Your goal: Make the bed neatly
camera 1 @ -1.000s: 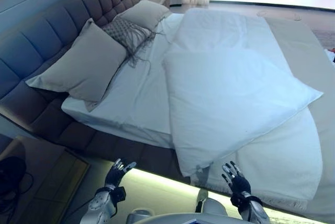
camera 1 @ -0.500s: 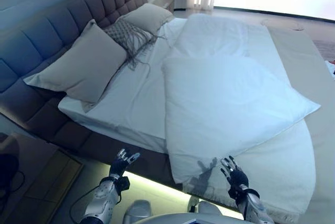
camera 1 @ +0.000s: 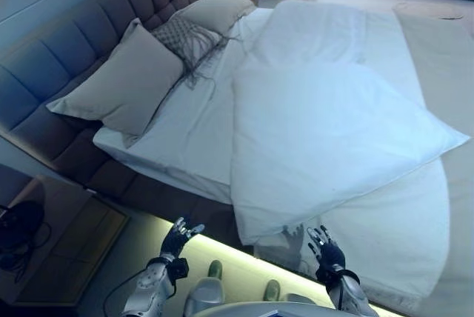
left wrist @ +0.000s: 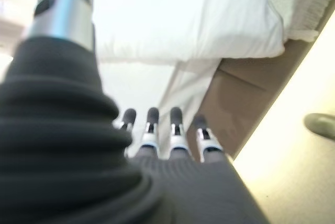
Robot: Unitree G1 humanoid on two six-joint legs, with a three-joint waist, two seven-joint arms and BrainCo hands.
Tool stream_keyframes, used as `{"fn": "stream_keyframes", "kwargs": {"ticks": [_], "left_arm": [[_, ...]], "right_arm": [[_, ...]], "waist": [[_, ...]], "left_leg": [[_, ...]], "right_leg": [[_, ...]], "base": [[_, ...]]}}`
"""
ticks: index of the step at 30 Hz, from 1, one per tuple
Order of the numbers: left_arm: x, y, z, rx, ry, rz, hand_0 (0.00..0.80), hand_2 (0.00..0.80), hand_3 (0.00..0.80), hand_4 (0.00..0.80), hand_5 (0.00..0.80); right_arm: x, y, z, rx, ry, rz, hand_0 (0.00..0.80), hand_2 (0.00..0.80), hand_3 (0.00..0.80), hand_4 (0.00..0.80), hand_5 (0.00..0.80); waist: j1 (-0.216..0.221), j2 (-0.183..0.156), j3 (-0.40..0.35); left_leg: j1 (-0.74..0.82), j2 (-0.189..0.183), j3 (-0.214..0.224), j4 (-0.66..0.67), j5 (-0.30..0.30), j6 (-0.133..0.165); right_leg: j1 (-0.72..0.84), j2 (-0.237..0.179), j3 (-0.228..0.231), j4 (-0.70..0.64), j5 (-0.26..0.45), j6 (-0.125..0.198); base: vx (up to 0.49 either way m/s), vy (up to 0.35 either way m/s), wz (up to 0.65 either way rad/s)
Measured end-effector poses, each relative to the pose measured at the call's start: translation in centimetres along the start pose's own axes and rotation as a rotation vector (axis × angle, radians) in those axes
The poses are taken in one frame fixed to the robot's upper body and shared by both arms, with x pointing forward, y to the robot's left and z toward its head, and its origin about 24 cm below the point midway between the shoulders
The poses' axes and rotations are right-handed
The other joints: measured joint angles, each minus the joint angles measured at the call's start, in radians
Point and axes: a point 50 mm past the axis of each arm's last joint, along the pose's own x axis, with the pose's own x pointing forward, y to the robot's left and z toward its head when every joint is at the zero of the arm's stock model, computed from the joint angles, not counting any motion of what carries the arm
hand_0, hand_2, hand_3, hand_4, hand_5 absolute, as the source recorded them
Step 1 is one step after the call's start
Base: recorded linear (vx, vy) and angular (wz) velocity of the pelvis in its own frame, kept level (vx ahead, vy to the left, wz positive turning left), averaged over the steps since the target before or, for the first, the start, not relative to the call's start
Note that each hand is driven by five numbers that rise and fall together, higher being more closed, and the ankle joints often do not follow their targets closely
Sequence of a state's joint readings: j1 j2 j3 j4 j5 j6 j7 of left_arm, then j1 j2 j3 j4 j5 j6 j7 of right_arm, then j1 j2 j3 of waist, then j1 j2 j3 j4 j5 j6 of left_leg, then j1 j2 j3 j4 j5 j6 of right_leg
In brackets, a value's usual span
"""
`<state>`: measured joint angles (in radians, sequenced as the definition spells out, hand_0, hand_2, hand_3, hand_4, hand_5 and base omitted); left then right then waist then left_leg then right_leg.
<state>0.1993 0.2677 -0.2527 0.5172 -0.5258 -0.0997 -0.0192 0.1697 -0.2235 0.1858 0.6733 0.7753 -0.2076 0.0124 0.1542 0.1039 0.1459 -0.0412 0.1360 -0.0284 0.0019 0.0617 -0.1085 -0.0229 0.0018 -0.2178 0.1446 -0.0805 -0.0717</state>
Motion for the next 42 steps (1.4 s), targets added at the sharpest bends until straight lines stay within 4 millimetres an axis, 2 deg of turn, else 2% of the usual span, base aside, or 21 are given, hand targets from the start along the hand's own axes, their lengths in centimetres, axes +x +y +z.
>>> {"fn": "stream_keyframes", "kwargs": {"ticks": [3, 5, 8, 9, 10, 12, 13, 17, 18, 19, 20, 24, 26, 29, 31, 33, 34, 37, 38, 40, 42], "left_arm": [[-0.1, 0.3, 0.0, -0.001, 0.002, 0.004, 0.0, 0.0, 0.0, 0.0, 0.0], [0.0, 0.3, 0.5, -0.003, -0.014, 0.0, 0.0, 0.0, 0.0, 0.0, 0.0], [0.2, 0.9, 1.9, 0.006, -0.066, 0.013, 0.0, 0.0, 0.0, 0.0, 0.0], [0.2, 1.1, 1.9, 0.01, -0.064, 0.021, 0.0, 0.0, 0.0, 0.0, 0.0], [0.1, 1.4, 2.0, 0.019, -0.063, 0.029, 0.0, 0.0, 0.0, 0.0, 0.0], [-0.1, 2.5, 2.1, 0.045, -0.059, 0.061, 0.0, 0.0, 0.0, 0.0, 0.0], [-0.2, 3.0, 2.3, 0.062, -0.062, 0.079, 0.0, 0.0, 0.0, 0.0, 0.0], [0.0, 4.6, 2.9, 0.089, -0.058, 0.139, 0.0, 0.0, 0.0, 0.0, 0.0], [0.2, 4.5, 3.3, 0.092, -0.07, 0.135, 0.0, 0.0, 0.0, 0.0, 0.0], [0.3, 4.4, 3.5, 0.092, -0.08, 0.127, 0.0, 0.0, 0.0, 0.0, 0.0], [0.4, 4.1, 3.4, 0.083, -0.082, 0.119, 0.0, 0.0, 0.0, 0.0, 0.0], [0.1, 3.9, 3.2, 0.075, -0.085, 0.114, 0.0, 0.0, 0.0, 0.0, 0.0], [0.1, 3.9, 3.2, 0.072, -0.086, 0.117, 0.0, 0.0, 0.0, 0.0, 0.0], [0.5, 3.7, 3.9, 0.082, -0.11, 0.1, 0.0, 0.0, 0.0, 0.0, 0.0], [1.8, 2.4, 6.6, 0.105, -0.193, 0.04, 0.0, 0.0, 0.0, 0.0, 0.0], [2.7, 1.5, 8.9, 0.095, -0.261, 0.021, 0.0, 0.0, 0.0, 0.0, 0.0], [2.8, 1.5, 9.3, 0.095, -0.273, 0.021, 0.0, 0.0, 0.0, 0.0, 0.0], [2.3, 1.7, 8.9, 0.098, -0.268, 0.028, 0.0, 0.0, 0.0, 0.0, 0.0], [2.0, 1.9, 8.8, 0.101, -0.275, 0.029, 0.0, 0.0, 0.0, 0.0, 0.0], [2.0, 2.3, 9.4, 0.095, -0.295, 0.034, 0.0, 0.0, 0.0, 0.0, 0.0], [1.9, 2.4, 9.2, 0.086, -0.291, 0.036, 0.0, 0.0, 0.0, 0.0, 0.0]], "right_arm": [[-0.2, -0.1, 0.0, 0.004, -0.005, -0.002, 0.0, 0.0, 0.0, 0.0, 0.0], [-0.5, -0.4, 0.2, 0.017, -0.02, -0.018, 0.0, 0.0, 0.0, 0.0, 0.0], [-1.3, -0.2, -0.7, 0.034, -0.017, -0.024, 0.0, 0.0, 0.0, 0.0, 0.0], [-1.5, -0.4, -0.9, 0.034, -0.018, -0.036, 0.0, 0.0, 0.0, 0.0, 0.0], [-1.5, -0.4, -0.9, 0.034, -0.023, -0.042, 0.0, 0.0, 0.0, 0.0, 0.0], [-1.7, -0.8, -1.1, 0.03, -0.021, -0.056, 0.0, 0.0, 0.0, 0.0, 0.0], [-1.5, -0.9, -1.0, 0.027, -0.024, -0.062, 0.0, 0.0, 0.0, 0.0, 0.0], [1.1, -1.7, 1.4, 0.14, -0.071, -0.15, 0.0, 0.0, 0.0, 0.0, 0.0], [1.5, -2.7, 1.9, 0.213, -0.085, -0.202, 0.0, 0.0, 0.0, 0.0, 0.0], [1.6, -3.7, 2.2, 0.271, -0.096, -0.259, 0.0, 0.0, 0.0, 0.0, 0.0], [1.4, -5.0, 2.6, 0.301, -0.108, -0.31, 0.0, 0.0, 0.0, 0.0, 0.0], [0.6, -8.4, 3.6, 0.313, -0.127, -0.424, 0.0, 0.0, 0.0, 0.0, 0.0], [0.6, -8.9, 4.5, 0.289, -0.145, -0.43, 0.0, 0.0, 0.0, 0.0, 0.0], [1.5, -8.2, 6.4, 0.315, -0.222, -0.391, 0.0, 0.0, 0.0, 0.0, 0.0], [2.8, -7.1, 10.2, 0.354, -0.335, -0.32, 0.0, 0.0, 0.0, 0.0, 0.0], [3.9, -5.8, 14.2, 0.456, -0.447, -0.245, 0.0, 0.0, 0.0, 0.0, 0.0], [4.2, -5.3, 14.9, 0.499, -0.464, -0.21, 0.0, 0.0, 0.0, 0.0, 0.0], [4.3, -4.9, 15.7, 0.522, -0.476, -0.147, 0.0, 0.0, 0.0, 0.0, 0.0], [4.3, -5.0, 16.3, 0.512, -0.486, -0.128, 0.0, 0.0, 0.0, 0.0, 0.0], [4.4, -4.9, 17.6, 0.52, -0.505, -0.097, 0.0, 0.0, 0.0, 0.0, 0.0], [4.6, -4.6, 19.6, 0.539, -0.529, -0.065, 0.0, 0.0, 0.0, 0.0, 0.0]], "waist": [[0.003, -0.02, 0.005], [-0.001, 0.005, 0.0], [-0.003, -0.054, 0.009], [-0.001, -0.049, 0.009], [-0.003, -0.037, -0.002], [-0.007, -0.032, -0.013], [-0.005, -0.046, -0.02], [0.001, -0.086, -0.01], [-0.001, -0.103, -0.011], [0.003, -0.109, -0.008], [0.004, -0.1, -0.01], [0.027, -0.065, 0.0], [0.03, -0.064, 0.017], [0.03, -0.071, 0.049], [0.028, -0.066, 0.075], [0.032, -0.039, 0.155], [0.033, -0.033, 0.178], [0.057, -0.007, 0.185], [0.059, 0.0, 0.187], [0.06, -0.01, 0.204], [0.058, 0.006, 0.213]], "left_leg": [[0.003, -0.071, 0.016, 0.061, 0.001, 0.007], [0.045, -0.081, 0.022, 0.038, -0.036, 0.043], [0.052, -0.174, 0.068, 0.08, -0.087, 0.1], [0.066, -0.182, 0.079, 0.078, -0.094, 0.114], [0.08, -0.18, 0.08, 0.077, -0.1, 0.125], [0.081, -0.177, 0.084, 0.078, -0.11, 0.129], [0.085, -0.174, 0.086, 0.074, -0.11, 0.129], [0.057, -0.164, 0.09, 0.081, -0.115, 0.116], [0.047, -0.171, 0.086, 0.089, -0.118, 0.107], [0.046, -0.172, 0.077, 0.096, -0.121, 0.099], [0.048, -0.158, 0.07, 0.099, -0.125, 0.09], [0.034, -0.094, 0.058, 0.147, -0.148, 0.05], [0.027, -0.088, 0.049, 0.183, -0.169, 0.04], [-0.066, -0.099, 0.05, 0.251, -0.181, 0.037], [-0.262, -0.123, 0.05, 0.42, -0.224, 0.075], [-0.35, -0.132, 0.053, 0.508, -0.242, 0.073], [-0.355, -0.144, 0.052, 0.545, -0.258, 0.08], [-0.381, -0.148, 0.05, 0.605, -0.291, 0.102], [-0.42, -0.146, 0.049, 0.628, -0.292, 0.11], [-0.493, -0.172, 0.049, 0.68, -0.294, 0.11], [-0.541, -0.176, 0.052, 0.704, -0.292, 0.115]], "right_leg": [[-0.036, -0.074, 0.017, 0.073, -0.035, 0.041], [-0.058, -0.104, 0.026, 0.151, -0.075, 0.078], [-0.094, -0.23, 0.027, 0.296, -0.134, 0.135], [-0.106, -0.253, 0.027, 0.349, -0.127, 0.123], [-0.121, -0.256, 0.027, 0.377, -0.107, 0.095], [-0.125, -0.271, 0.028, 0.393, -0.11, 0.101], [-0.135, -0.275, 0.019, 0.362, -0.107, 0.108], [-0.174, -0.278, 0.014, 0.138, -0.019, 0.219], [-0.183, -0.285, 0.013, 0.111, 0.026, 0.223], [-0.177, -0.288, 0.013, 0.103, 0.082, 0.207], [-0.165, -0.269, 0.004, 0.098, 0.089, 0.181], [-0.14, -0.213, -0.034, 0.08, 0.077, 0.145], [-0.147, -0.206, -0.038, 0.117, 0.058, 0.129], [-0.241, -0.233, -0.038, 0.2, 0.037, 0.124], [-0.398, -0.281, -0.056, 0.283, 0.033, 0.118], [-0.469, -0.323, -0.069, 0.348, 0.044, 0.12], [-0.472, -0.339, -0.065, 0.37, 0.046, 0.116], [-0.478, -0.351, -0.062, 0.371, 0.05, 0.143], [-0.513, -0.362, -0.05, 0.437, 0.035, 0.16], [-0.567, -0.374, -0.015, 0.525, -0.043, 0.148], [-0.612, -0.376, -0.005, 0.534, -0.033, 0.148]], "base": [[0.298, 0.338, -0.23], [0.268, 0.311, -0.13], [0.266, 0.22, 0.02], [0.227, 0.024, 0.01], [0.183, -0.055, -0.05], [0.105, -0.166, -0.05], [0.025, -0.228, -0.08], [-0.017, -0.192, -0.21], [0.027, -0.208, 0.14], [0.046, -0.228, 0.24], [0.053, -0.233, 0.2], [0.105, -0.111, 0.06], [-0.09, 0.059, 0.03], [-0.501, 0.101, 0.04], [-0.182, 0.081, 0.1], [0.032, 0.045, 0.02], [0.029, 0.033, 0.03], [-0.037, 0.045, -0.13], [-0.125, 0.048, 0.16], [-0.115, 0.044, 0.28], [-0.037, 0.056, 0.04]]}}
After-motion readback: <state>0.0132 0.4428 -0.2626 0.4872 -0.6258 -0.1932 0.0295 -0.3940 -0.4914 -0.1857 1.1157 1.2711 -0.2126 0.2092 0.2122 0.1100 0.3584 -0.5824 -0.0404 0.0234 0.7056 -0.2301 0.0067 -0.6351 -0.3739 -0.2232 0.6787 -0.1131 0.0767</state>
